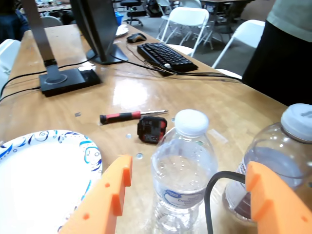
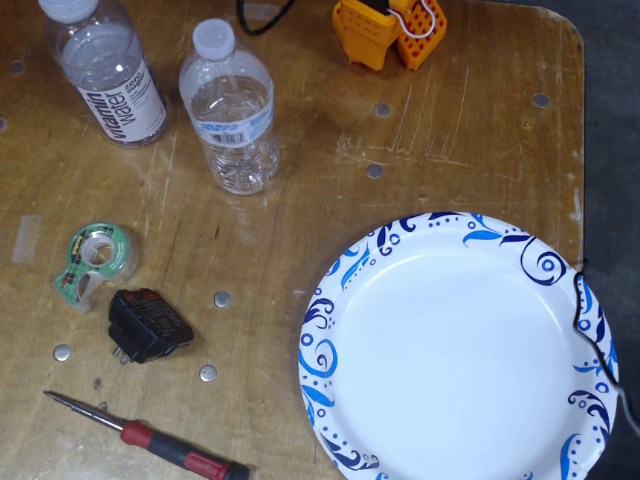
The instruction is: Move the bottles to the plate
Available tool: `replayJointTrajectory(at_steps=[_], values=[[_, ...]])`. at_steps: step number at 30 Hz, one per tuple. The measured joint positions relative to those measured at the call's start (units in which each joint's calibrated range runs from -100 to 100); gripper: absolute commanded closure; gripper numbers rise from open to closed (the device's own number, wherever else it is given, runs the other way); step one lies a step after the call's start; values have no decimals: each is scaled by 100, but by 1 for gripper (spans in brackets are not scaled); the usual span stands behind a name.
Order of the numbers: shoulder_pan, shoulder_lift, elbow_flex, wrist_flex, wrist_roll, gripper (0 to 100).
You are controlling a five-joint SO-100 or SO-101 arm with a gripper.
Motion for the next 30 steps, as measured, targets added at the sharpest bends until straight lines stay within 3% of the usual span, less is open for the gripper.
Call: replayJointTrajectory(at_steps=[5,17,30], values=[[556,8,333,-400,0,73],[356,34,2149,-2238,-245,73],[356,34,2653,-2511,-260,73]])
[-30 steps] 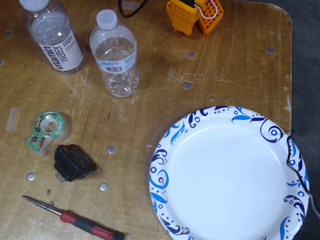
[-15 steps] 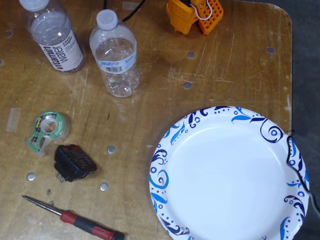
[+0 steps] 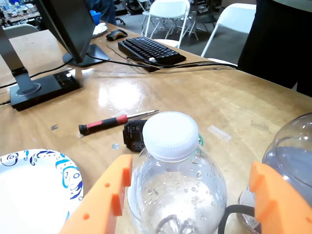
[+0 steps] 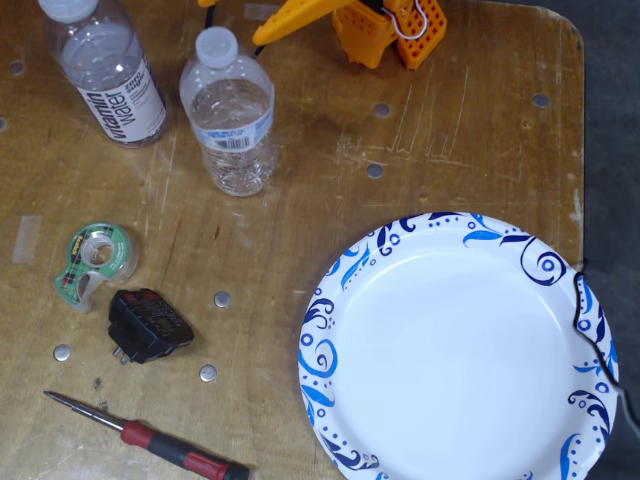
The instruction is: Move the bottles to the plate
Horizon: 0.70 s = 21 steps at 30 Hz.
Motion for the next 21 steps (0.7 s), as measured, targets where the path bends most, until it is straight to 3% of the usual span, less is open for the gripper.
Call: replayJointTrajectory(at_steps=[8,21], values=[[182,0,81,-791,5,73],[264,0,647,-1055,68,70]])
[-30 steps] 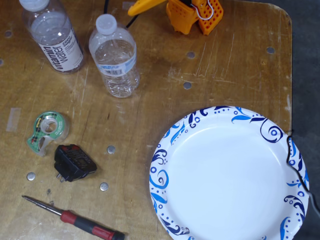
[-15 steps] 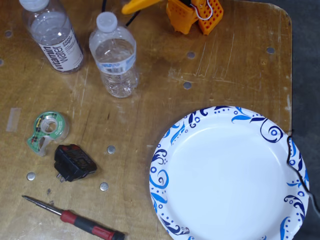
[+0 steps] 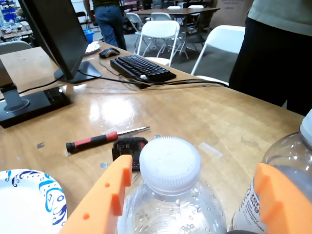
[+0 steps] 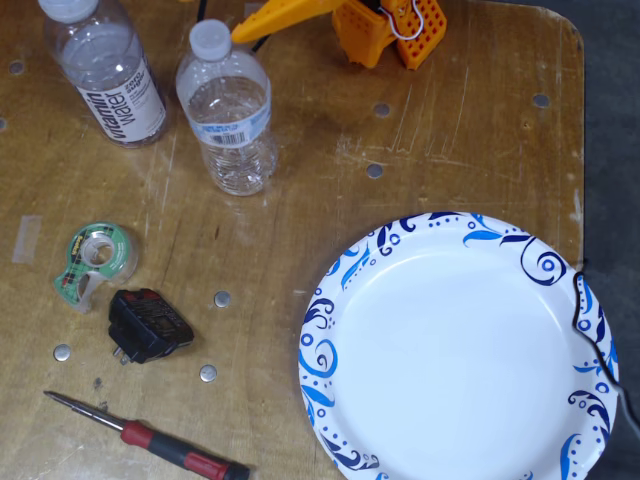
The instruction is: Move the bottles to the plate
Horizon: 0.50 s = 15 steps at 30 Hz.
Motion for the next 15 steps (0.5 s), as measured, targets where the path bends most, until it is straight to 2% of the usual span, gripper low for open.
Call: replayJointTrajectory(at_steps=[15], values=[[-82,0,378,-306,-36,70]])
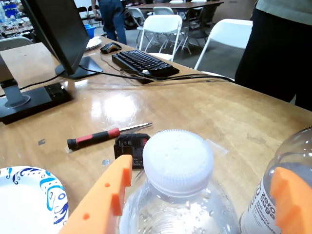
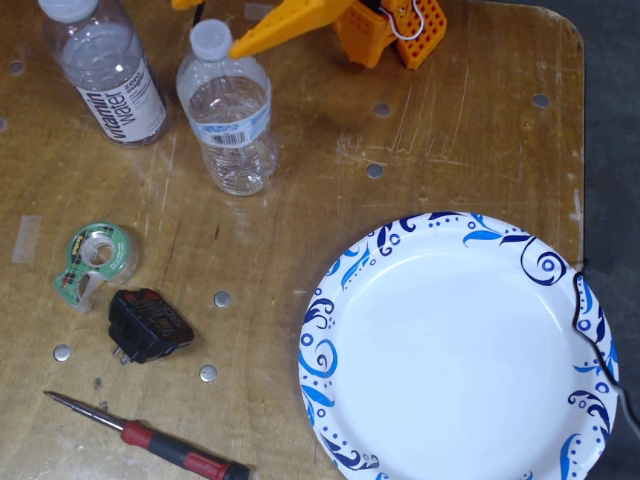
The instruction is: Move the bottles to the plate
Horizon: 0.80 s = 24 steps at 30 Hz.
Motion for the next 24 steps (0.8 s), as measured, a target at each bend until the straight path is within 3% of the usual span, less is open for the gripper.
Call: replayJointTrajectory(at_steps=[24], values=[[-173,0,1016,-1600,-26,72]])
